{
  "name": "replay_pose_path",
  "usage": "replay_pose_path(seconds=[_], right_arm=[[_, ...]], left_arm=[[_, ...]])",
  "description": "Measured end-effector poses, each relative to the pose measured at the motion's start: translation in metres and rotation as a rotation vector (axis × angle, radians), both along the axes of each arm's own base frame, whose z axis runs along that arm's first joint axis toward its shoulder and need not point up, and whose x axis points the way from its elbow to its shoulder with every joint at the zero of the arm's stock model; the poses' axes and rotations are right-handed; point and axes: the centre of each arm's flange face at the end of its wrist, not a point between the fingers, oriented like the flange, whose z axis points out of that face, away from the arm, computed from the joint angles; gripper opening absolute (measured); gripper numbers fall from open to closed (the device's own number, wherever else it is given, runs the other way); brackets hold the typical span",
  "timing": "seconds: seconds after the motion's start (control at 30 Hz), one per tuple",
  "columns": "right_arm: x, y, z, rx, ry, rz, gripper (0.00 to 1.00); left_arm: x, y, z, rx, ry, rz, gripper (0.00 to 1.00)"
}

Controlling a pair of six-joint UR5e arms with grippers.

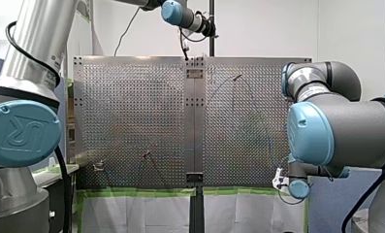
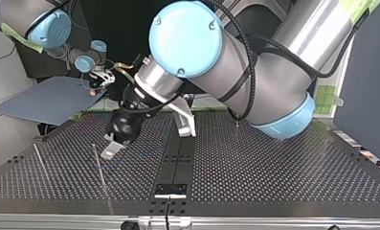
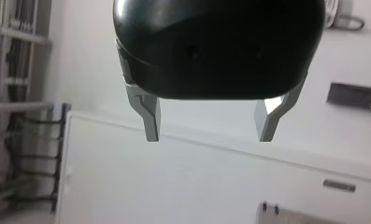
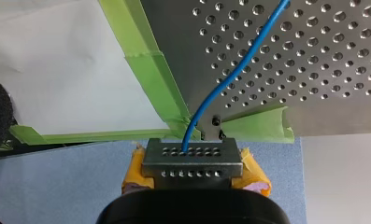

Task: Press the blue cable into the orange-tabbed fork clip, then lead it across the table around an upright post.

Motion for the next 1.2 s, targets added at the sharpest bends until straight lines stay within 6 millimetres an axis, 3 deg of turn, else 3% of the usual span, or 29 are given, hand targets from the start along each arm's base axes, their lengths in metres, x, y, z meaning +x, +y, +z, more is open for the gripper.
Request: replay_pose_path(seconds=[0.1,0.53,0.93,1.2], right_arm=[[0.0,0.0,0.0,0.0,0.0,0.0,0.0],[0.0,0.0,0.0,0.0,-0.001,0.0,0.0],[0.001,0.0,0.0,0.0,-0.002,0.004,0.0],[0.001,0.0,0.0,0.0,-0.002,0.006,0.0]], left_arm=[[-0.005,-0.005,-0.007,0.043,0.009,-0.015,1.0],[-0.007,-0.032,-0.07,0.226,0.12,-0.054,1.0],[-0.002,-0.033,-0.075,0.183,0.162,-0.042,1.0],[0.008,-0.057,-0.078,0.144,0.121,-0.061,1.0]])
